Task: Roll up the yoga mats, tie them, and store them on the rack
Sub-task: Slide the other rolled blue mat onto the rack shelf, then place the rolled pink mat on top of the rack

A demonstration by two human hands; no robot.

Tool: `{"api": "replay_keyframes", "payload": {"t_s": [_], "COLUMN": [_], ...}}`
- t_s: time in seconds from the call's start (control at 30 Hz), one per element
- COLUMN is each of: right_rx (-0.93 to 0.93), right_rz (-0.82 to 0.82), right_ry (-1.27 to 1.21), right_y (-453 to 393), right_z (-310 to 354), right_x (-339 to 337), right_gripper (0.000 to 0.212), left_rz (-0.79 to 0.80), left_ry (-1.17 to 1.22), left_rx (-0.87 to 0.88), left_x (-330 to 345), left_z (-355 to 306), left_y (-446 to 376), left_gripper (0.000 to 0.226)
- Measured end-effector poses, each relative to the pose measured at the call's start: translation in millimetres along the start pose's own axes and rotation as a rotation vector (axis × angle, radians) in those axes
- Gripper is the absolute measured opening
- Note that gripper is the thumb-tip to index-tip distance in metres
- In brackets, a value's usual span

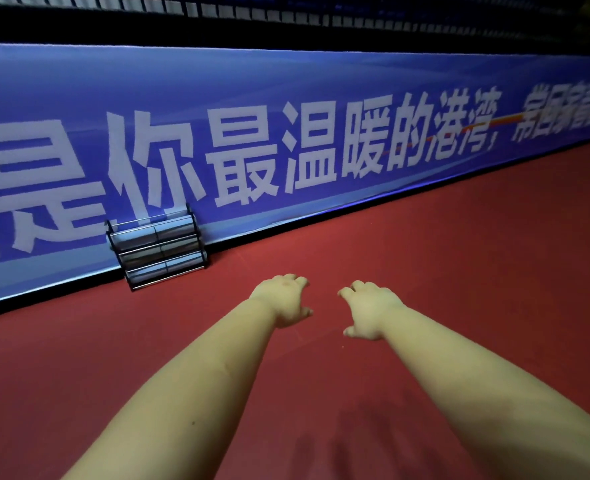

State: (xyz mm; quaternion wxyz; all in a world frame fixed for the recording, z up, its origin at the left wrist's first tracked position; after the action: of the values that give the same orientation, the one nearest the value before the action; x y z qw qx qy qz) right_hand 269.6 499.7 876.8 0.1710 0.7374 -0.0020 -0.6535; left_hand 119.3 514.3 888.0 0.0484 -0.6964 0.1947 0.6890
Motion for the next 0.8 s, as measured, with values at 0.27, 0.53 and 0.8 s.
{"api": "replay_keyframes", "payload": {"t_s": [0.27, 0.53, 0.8], "right_rx": [0.131, 0.317, 0.485], "right_rz": [0.053, 0.119, 0.172], "right_ry": [-0.042, -0.127, -0.266], "right_y": [93.3, 155.5, 188.3], "right_z": [24.4, -42.7, -134.5], "right_x": [57.6, 134.2, 312.5], "right_gripper": [0.075, 0.077, 0.08], "left_rz": [0.036, 0.07, 0.135], "left_ry": [-0.035, -0.08, -0.114], "left_rx": [0.121, 0.334, 0.473], "left_x": [65.7, 109.5, 253.0], "left_z": [-22.6, -122.3, -246.4], "left_y": [64.2, 58.1, -5.2], "left_gripper": [0.066, 0.07, 0.076]}}
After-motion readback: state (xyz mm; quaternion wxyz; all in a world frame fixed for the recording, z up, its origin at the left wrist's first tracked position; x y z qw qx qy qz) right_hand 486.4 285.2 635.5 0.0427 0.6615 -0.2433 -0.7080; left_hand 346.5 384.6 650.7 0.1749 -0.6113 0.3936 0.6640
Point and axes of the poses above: each hand's wrist, its own y-axis away from the middle knuckle, its own x-axis out of the palm, z = x × y, the point moved 4 cm from there along -y, towards the middle knuckle, and after that the axes turned 6 degrees about z, right-handed, at the moved point
